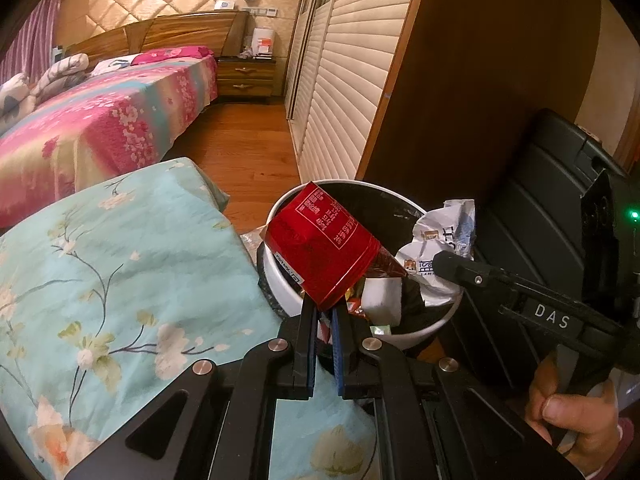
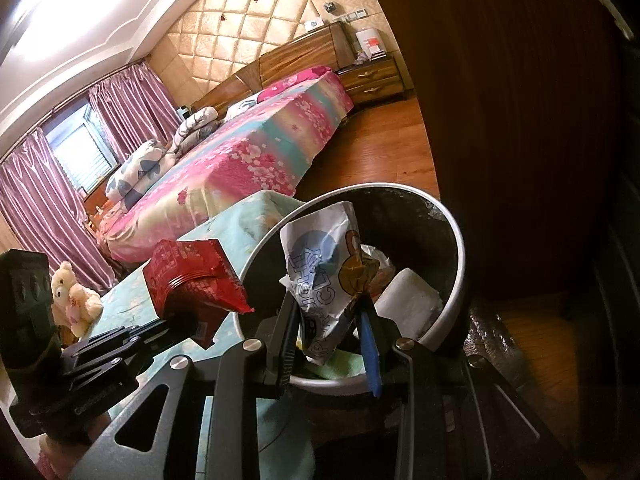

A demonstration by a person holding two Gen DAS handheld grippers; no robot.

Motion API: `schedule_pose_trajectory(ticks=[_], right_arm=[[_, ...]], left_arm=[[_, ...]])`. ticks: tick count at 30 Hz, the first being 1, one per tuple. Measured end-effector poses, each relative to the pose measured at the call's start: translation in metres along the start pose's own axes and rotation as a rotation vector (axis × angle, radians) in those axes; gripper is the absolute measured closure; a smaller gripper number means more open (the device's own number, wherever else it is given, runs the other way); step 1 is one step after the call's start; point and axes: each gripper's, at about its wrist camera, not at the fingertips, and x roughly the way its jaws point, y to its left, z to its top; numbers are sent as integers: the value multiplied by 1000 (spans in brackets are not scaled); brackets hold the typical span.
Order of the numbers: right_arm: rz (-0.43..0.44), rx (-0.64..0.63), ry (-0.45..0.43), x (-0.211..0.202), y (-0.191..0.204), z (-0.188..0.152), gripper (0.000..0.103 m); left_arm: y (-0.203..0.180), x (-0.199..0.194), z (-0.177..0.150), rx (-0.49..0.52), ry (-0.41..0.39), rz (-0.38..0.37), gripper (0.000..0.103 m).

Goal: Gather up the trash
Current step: 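Carry the red carton and silver wrapper over the bin with both tools, then lower both items into the bin and open both tools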

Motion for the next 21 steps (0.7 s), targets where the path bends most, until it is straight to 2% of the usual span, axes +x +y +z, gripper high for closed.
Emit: schedule_pose_trajectory(ticks=[21], right_arm=[[-23,8,22,6,-11,9,74]], left_arm=[[-5,10,5,16,29,3,98]])
